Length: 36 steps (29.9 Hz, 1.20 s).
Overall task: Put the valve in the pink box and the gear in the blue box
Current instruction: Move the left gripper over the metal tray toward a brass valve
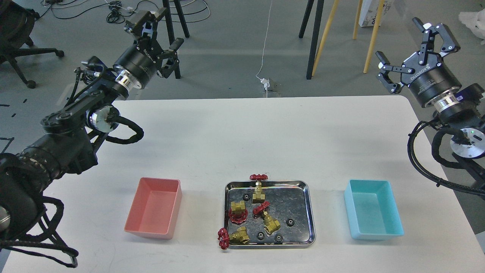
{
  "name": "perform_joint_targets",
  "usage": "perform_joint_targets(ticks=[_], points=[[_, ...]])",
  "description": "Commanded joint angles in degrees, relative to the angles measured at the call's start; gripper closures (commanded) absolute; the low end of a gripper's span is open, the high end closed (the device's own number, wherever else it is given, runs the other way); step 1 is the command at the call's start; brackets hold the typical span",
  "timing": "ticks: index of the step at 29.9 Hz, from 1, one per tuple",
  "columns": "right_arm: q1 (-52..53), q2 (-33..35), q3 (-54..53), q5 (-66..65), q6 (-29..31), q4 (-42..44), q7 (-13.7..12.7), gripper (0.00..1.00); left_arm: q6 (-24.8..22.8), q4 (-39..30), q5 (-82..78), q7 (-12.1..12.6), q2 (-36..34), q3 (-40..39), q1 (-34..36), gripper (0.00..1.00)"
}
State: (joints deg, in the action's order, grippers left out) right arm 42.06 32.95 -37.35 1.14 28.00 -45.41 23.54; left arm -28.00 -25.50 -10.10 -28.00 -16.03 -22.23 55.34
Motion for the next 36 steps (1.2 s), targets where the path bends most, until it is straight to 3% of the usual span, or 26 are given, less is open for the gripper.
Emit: perform_joint_targets(ticks=[1, 8, 14, 16, 21, 25, 28, 29, 33, 36], points=[[0.7, -1.6, 0.2, -0.1, 0.0, 3.8, -0.1, 0.01, 0.0, 0.3, 0.0, 0.0, -0.6, 0.1, -0.8, 0.15], [7.7, -5.5, 0.4, -0.1, 0.0, 8.9, -1.2, 0.01, 0.0, 1.9, 1.9, 0.0, -3.7, -2.3, -1.0, 0.15], [12.9, -5.4, 0.6, -0.1, 0.0, 9.4, -2.8, 0.01, 0.0, -4.9, 2.2, 0.0, -2.9, -5.8, -1.5, 0.15], [13.8, -5.4, 0.6, 0.0, 0.0, 9.5, -2.8, 0.01, 0.0, -10.9, 2.2, 0.0, -4.2, -7.6, -2.4, 0.15], [14.4, -5.2, 0.7, -0.1, 0.0, 9.5, -4.0, 0.01, 0.0, -34.0, -0.4, 0.0, -14.6, -8.6, -2.7, 0.15], [13.8, -5.4, 0.5, 0.0, 0.0, 9.5, -5.1, 0.01, 0.0, -47.6, -17.1, 0.0, -20.0, -7.3, -0.2, 0.15], [13.3, -4.7, -0.1, 0.3, 0.0, 9.5, -5.1, 0.01, 0.0, -53.2, -25.0, 0.0, -22.8, 6.0, 7.5, 0.16], [13.1, -4.6, -0.1, 0.6, 0.0, 9.6, -5.1, 0.01, 2.4, -54.6, -25.8, 0.0, -23.4, 13.2, 11.8, 0.16], [12.9, -1.8, -0.1, 2.9, 0.0, 9.6, -5.1, 0.01, 17.0, -59.1, -32.3, 0.0, -22.7, 38.9, 27.7, 0.16], [12.3, -1.0, -0.1, 3.6, 0.0, 9.9, -5.1, 0.01, 26.9, -61.1, -36.5, 0.0, -17.7, 54.1, 37.7, 0.16]])
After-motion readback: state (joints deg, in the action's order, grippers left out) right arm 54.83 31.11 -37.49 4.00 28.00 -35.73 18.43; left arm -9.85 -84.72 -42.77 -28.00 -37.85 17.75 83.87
